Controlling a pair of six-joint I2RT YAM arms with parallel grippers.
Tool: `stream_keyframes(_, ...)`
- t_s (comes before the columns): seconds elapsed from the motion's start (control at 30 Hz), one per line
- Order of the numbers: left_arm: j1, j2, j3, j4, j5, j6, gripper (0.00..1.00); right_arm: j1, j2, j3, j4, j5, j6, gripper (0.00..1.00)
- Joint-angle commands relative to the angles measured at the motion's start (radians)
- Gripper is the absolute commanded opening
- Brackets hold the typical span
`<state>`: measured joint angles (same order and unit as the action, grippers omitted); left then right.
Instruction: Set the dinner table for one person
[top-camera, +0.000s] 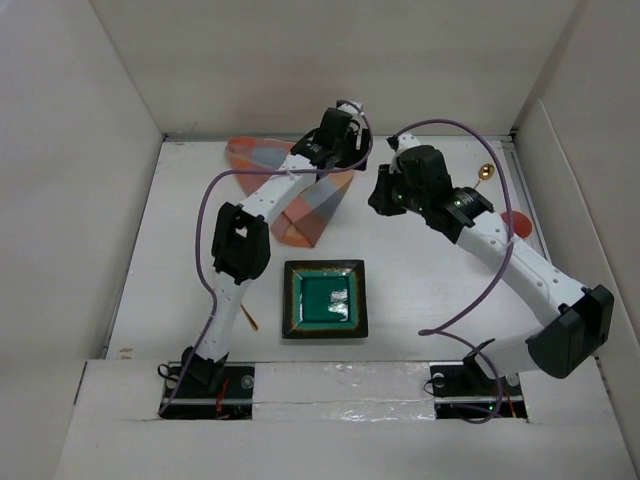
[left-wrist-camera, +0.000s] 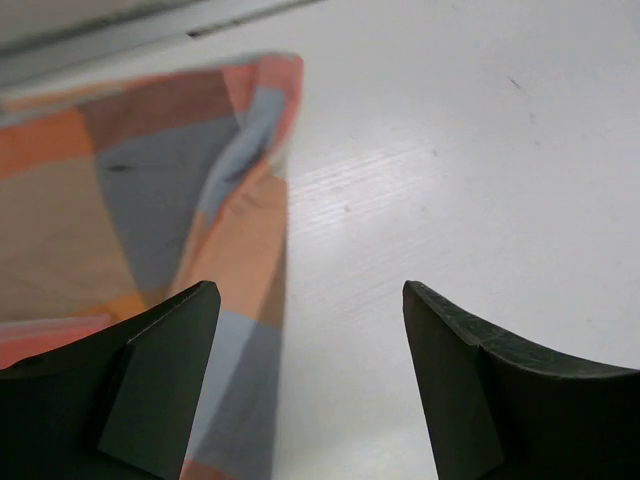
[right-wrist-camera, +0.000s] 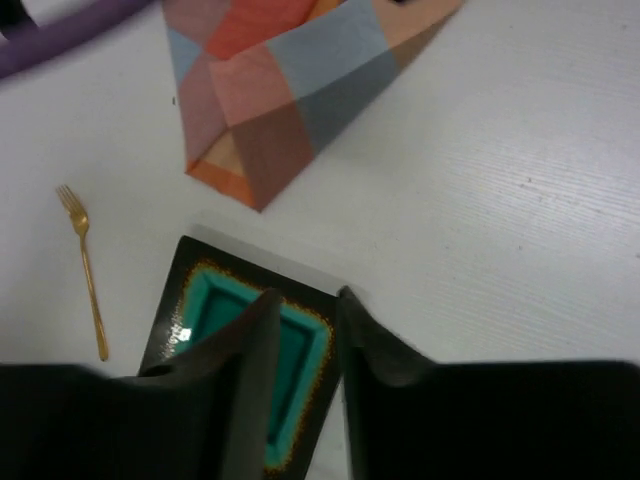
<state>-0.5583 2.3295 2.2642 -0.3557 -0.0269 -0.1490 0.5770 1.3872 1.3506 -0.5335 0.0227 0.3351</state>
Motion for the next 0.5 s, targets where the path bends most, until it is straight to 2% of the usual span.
stream_keyframes(0.0, 0.040, -0.094, -0.079, 0.083, 0.127, -0.158, 0.71, -0.003, 0.018, 0.058, 0.096, 0.013, -0.004, 0.18)
stream_keyframes(0.03, 0.050, -0.125, -0.090, 0.096, 0.127, -0.171, 0.71, -0.003, 0.029, 0.062, 0.111, 0.010, -0.001, 0.02)
stream_keyframes(0.17, 0.131, -0.338, -0.165, 0.092, 0.114, -0.245, 0.67, 0.035, 0.108, 0.062, 0.165, 0.010, 0.001, 0.00)
stream_keyframes(0.23, 0.194, -0.503, -0.407, 0.130, 0.075, -0.308, 0.57, 0.073, 0.170, 0.073, 0.206, 0.031, 0.001, 0.00)
stream_keyframes(0.27, 0.218, -0.566, -0.408, 0.156, 0.059, -0.331, 0.46, 0.089, 0.194, 0.082, 0.220, 0.043, -0.004, 0.00)
stream_keyframes(0.3, 0.244, -0.635, -0.574, 0.185, 0.048, -0.359, 0.27, 0.102, 0.219, 0.096, 0.230, 0.057, -0.004, 0.00)
stream_keyframes(0.33, 0.270, -0.695, -0.659, 0.240, 0.041, -0.412, 0.18, 0.128, 0.277, 0.114, 0.239, 0.081, -0.004, 0.00)
stream_keyframes(0.4, 0.331, -0.873, -0.855, 0.274, 0.038, -0.454, 0.05, 0.150, 0.341, 0.178, 0.242, 0.097, -0.002, 0.00)
stream_keyframes(0.47, 0.340, -0.997, -0.942, 0.255, -0.048, -0.466, 0.05, 0.170, 0.441, 0.237, 0.248, 0.124, -0.007, 0.00)
